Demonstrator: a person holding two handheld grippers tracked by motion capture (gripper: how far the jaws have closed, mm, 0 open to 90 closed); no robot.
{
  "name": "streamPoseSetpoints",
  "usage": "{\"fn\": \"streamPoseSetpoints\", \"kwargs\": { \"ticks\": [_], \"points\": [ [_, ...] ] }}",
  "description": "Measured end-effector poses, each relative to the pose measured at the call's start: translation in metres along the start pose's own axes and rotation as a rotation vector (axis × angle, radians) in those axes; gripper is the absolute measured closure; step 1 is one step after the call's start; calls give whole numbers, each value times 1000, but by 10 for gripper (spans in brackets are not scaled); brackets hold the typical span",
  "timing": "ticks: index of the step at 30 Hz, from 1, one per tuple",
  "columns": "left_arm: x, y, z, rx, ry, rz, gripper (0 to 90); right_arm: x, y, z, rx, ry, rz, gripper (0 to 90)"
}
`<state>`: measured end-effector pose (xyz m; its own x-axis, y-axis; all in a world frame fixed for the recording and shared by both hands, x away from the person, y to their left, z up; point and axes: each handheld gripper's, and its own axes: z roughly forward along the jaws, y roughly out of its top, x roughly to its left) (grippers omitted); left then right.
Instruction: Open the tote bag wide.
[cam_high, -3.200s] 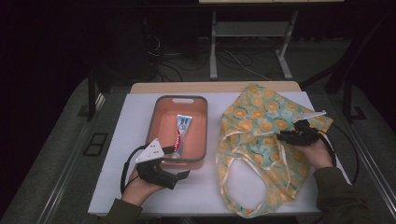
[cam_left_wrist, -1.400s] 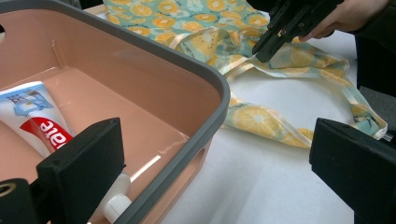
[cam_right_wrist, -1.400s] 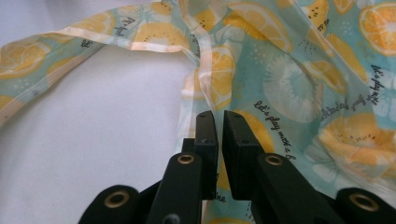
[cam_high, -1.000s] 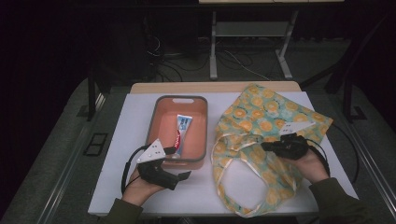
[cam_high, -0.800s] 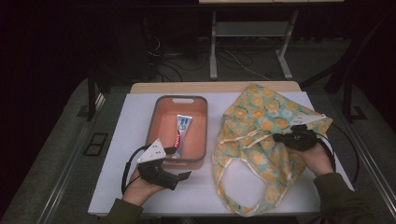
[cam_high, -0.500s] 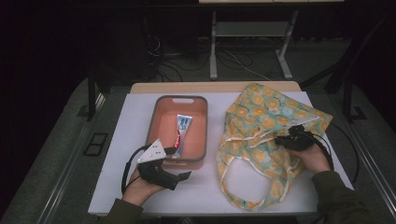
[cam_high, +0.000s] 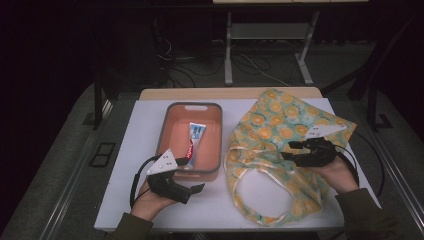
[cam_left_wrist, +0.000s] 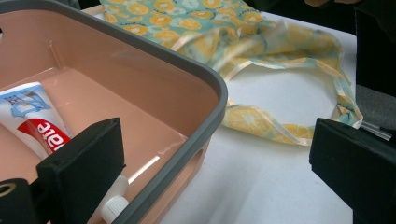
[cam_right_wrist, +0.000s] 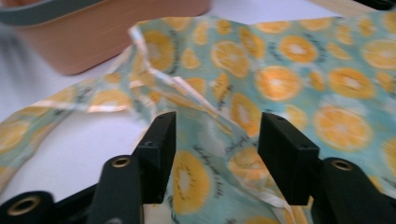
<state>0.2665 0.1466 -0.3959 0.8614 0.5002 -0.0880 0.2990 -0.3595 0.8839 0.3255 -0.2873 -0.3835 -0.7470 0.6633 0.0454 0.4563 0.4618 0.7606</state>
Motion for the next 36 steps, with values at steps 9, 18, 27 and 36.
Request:
{"fn": "streamPoseSetpoints", "kwargs": {
  "ticks": [9, 18, 27, 36],
  "points": [
    [-1, 0, 0, 1, -3, 2, 17, 22, -8, 44, 152, 126, -71, 438],
    [-1, 0, 0, -1, -1, 1, 17, 24, -21, 60, 248, 94, -150, 841],
    [-1, 0, 0, -1, -4, 0, 17, 56, -24, 45, 235, 266, -150, 882],
    [-2, 1, 1, 1, -7, 5, 18, 68, -28, 42, 198, 327, -142, 793]
  ]
}}
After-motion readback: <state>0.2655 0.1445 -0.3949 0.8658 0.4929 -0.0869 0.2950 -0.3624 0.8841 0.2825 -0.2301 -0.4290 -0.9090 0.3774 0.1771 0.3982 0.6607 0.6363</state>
